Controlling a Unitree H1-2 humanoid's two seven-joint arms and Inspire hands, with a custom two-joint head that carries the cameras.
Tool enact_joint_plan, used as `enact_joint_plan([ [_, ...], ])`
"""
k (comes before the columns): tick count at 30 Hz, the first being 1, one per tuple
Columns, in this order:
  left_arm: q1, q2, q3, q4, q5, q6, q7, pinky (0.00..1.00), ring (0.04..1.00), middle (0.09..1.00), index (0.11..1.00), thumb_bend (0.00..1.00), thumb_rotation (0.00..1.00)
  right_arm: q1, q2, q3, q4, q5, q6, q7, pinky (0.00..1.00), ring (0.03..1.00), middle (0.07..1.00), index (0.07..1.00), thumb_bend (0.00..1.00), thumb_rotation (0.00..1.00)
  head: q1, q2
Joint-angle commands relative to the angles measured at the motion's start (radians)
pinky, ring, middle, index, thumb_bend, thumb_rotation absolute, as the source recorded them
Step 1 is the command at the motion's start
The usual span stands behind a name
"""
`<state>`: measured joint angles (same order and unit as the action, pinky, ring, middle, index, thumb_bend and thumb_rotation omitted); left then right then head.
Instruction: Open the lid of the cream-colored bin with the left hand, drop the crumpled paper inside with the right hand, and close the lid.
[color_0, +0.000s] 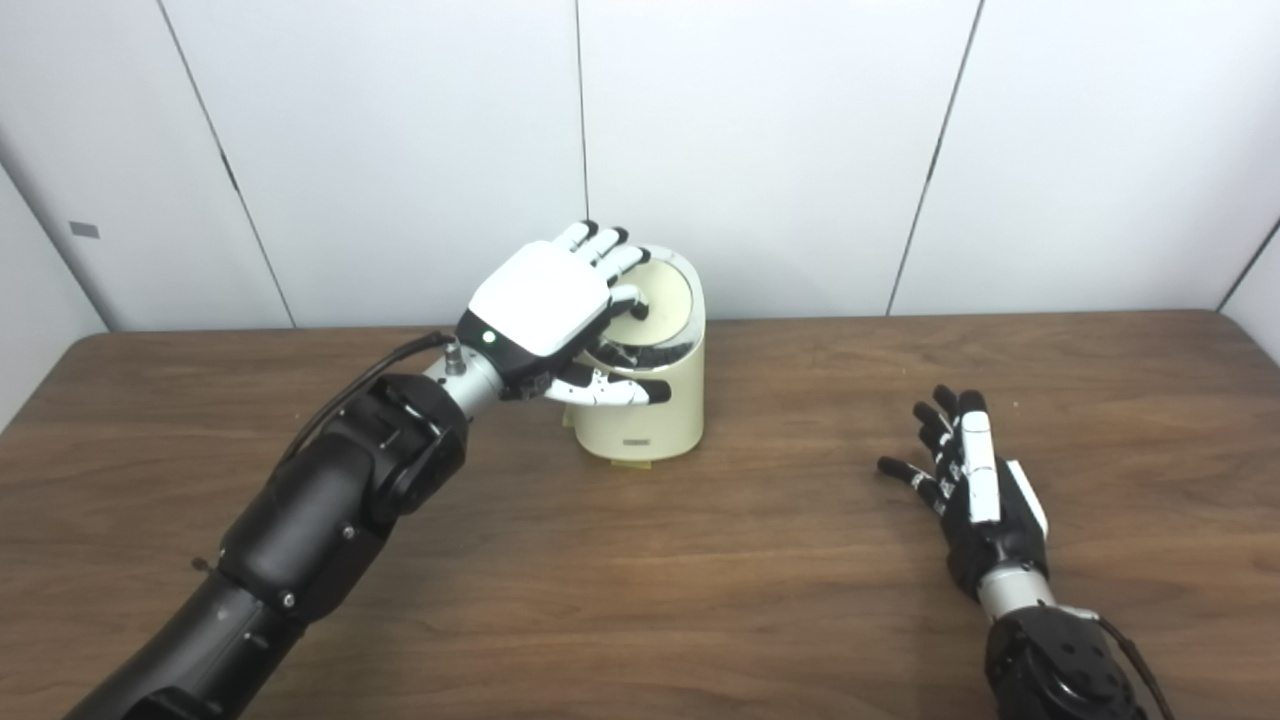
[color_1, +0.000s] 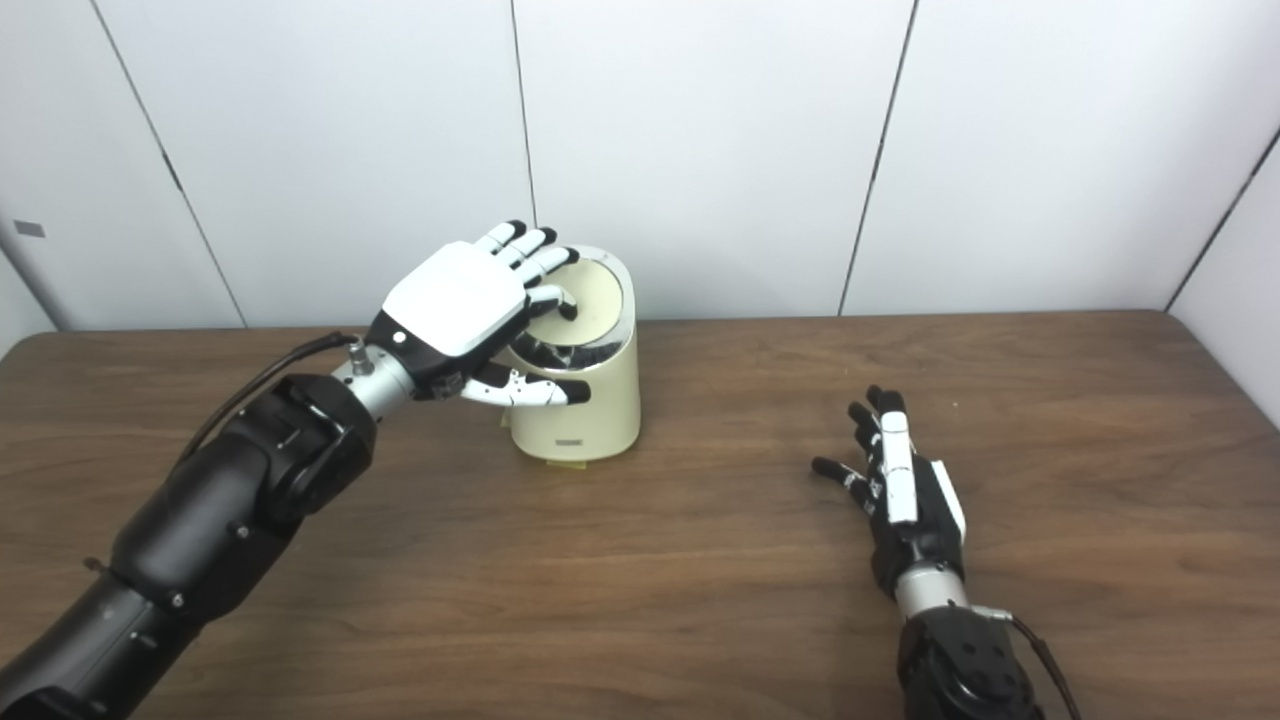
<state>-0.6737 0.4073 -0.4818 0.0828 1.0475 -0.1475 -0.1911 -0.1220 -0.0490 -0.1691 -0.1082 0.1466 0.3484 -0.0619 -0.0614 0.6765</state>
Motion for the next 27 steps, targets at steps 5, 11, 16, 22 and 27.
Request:
enact_joint_plan([
  [5, -0.027, -0.007, 0.089, -0.042, -0.096, -0.004, 0.025, 0.97, 0.966, 0.897, 0.733, 0.52, 1.0, -0.018, -0.017, 0.0, -0.007, -0.012, 0.005, -0.002, 0.96, 0.984, 0.94, 0.976, 0.55, 1.0, -0.003, 0.0],
  [11, -0.027, -0.032, 0.2, -0.132, -0.201, 0.06, -0.028, 0.91, 0.933, 0.885, 0.795, 0.47, 1.0, -0.006, -0.042, 0.038, -0.006, -0.059, -0.001, 0.014, 0.93, 0.975, 0.941, 0.985, 0.54, 1.0, 0.0, -0.002],
  [16, 0.022, -0.054, 0.279, -0.195, -0.28, 0.12, -0.03, 0.81, 0.904, 0.904, 0.867, 0.48, 0.99, 0.004, -0.054, 0.064, -0.004, -0.086, -0.033, 0.02, 0.9, 0.966, 0.939, 0.98, 0.53, 1.0, 0.004, 0.0],
  [22, 0.182, -0.156, 0.378, -0.348, -0.399, 0.273, -0.03, 0.83, 0.927, 0.923, 0.899, 0.4, 0.99, 0.002, -0.062, 0.084, -0.012, -0.099, -0.043, 0.033, 0.88, 0.936, 0.927, 0.965, 0.58, 1.0, 0.008, 0.003],
  [27, 0.308, -0.232, 0.441, -0.409, -0.525, 0.322, -0.003, 0.89, 0.946, 0.929, 0.902, 0.39, 0.96, -0.001, -0.044, 0.071, -0.016, -0.069, -0.079, 0.036, 0.89, 0.932, 0.923, 0.948, 0.59, 0.99, 0.008, 0.004],
])
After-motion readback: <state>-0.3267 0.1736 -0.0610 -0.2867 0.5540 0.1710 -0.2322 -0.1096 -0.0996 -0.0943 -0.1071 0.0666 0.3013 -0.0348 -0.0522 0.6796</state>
